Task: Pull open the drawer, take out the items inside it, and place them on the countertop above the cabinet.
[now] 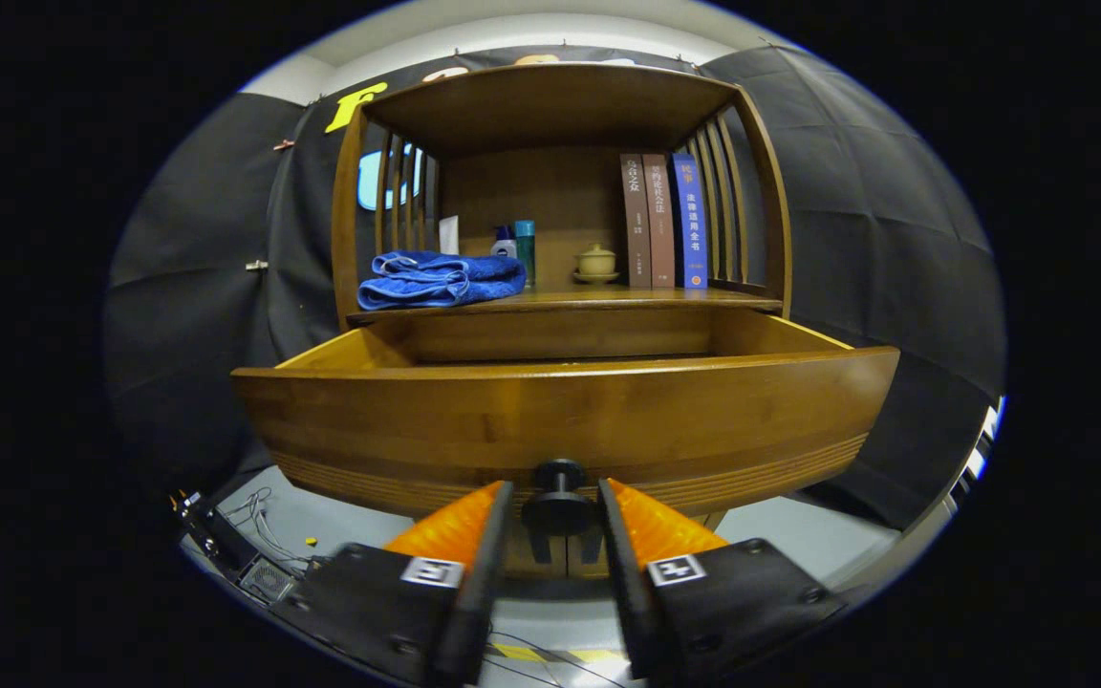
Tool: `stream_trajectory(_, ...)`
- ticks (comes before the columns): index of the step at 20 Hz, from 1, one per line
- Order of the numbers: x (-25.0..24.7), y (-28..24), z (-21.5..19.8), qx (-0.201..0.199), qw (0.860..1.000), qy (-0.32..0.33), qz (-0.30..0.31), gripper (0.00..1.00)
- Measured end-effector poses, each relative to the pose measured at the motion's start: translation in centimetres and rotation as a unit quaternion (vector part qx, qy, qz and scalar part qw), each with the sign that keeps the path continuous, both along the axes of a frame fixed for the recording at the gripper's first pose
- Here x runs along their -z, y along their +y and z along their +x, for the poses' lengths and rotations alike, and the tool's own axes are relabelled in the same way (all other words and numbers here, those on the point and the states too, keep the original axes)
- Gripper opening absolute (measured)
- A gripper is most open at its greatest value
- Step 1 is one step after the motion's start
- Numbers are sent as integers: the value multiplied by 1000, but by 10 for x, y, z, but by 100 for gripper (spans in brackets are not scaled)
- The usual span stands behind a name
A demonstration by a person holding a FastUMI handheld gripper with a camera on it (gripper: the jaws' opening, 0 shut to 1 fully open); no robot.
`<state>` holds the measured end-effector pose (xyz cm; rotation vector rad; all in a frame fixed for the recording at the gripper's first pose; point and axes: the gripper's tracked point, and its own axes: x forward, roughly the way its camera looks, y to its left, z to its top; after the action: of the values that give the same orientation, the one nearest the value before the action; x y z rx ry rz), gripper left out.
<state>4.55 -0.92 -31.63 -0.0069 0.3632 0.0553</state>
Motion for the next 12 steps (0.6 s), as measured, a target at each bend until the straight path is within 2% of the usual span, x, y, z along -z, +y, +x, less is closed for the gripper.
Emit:
stream_trajectory(2, 3, -2, -9, -13, 1000, 8, -16, 97)
stream_trajectory(5, -24, -11, -18, -17, 999, -5, -39, 99)
stream_trajectory(8, -84, -10, -10, -26, 999, -28, -28, 99)
stream_trajectory(12, -140, -15, 28, -45, 999, -8, -13, 99)
